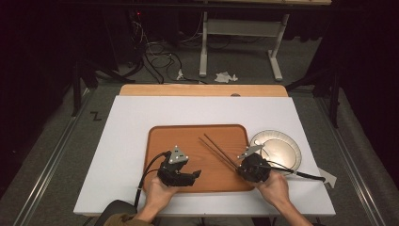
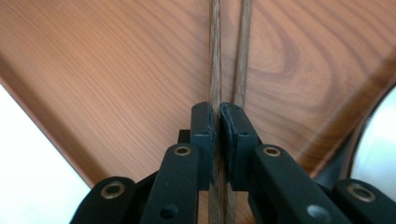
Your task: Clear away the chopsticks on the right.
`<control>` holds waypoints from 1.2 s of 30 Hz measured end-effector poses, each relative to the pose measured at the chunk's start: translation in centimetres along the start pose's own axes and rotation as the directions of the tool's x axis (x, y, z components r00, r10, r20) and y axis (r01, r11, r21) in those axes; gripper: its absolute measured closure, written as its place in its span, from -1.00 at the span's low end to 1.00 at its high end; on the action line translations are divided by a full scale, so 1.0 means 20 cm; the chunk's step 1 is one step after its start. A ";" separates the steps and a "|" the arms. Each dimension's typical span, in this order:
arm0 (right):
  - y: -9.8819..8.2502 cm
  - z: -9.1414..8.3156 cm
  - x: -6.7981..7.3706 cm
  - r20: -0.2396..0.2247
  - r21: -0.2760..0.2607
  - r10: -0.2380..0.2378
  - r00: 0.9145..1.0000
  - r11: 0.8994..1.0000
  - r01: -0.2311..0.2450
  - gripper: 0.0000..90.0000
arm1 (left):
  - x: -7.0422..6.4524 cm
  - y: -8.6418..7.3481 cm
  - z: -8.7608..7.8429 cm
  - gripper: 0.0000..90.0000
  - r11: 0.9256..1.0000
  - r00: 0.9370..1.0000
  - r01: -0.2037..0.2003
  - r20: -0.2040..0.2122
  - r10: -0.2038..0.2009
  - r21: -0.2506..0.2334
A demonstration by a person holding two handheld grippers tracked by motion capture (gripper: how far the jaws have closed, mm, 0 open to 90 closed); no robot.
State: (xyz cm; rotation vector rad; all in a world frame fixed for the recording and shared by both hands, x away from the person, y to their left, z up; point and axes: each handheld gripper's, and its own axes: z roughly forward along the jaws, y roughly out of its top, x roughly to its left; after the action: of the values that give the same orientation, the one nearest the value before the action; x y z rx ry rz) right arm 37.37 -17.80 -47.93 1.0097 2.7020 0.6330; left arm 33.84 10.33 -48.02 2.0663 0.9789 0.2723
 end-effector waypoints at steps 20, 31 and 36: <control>0.01 0.03 0.01 0.002 0.006 0.007 1.000 1.000 -0.007 0.88 | -0.01 0.00 -0.01 -0.25 1.000 1.000 -0.003 -0.004 0.003 -0.002; 0.01 0.04 0.01 0.012 -0.006 -0.001 1.000 1.000 0.001 0.82 | -0.01 0.00 -0.01 -0.25 1.000 1.000 -0.007 -0.004 0.007 -0.003; 0.00 0.04 0.01 0.017 -0.009 -0.010 1.000 1.000 0.010 0.82 | 0.00 0.00 -0.01 -0.25 1.000 1.000 -0.003 -0.002 0.003 -0.006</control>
State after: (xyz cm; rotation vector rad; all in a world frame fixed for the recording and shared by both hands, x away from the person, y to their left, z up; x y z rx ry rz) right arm 37.47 -17.37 -48.58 0.9948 2.6857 0.6312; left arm 33.69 10.45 -47.89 2.0628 0.9755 0.2784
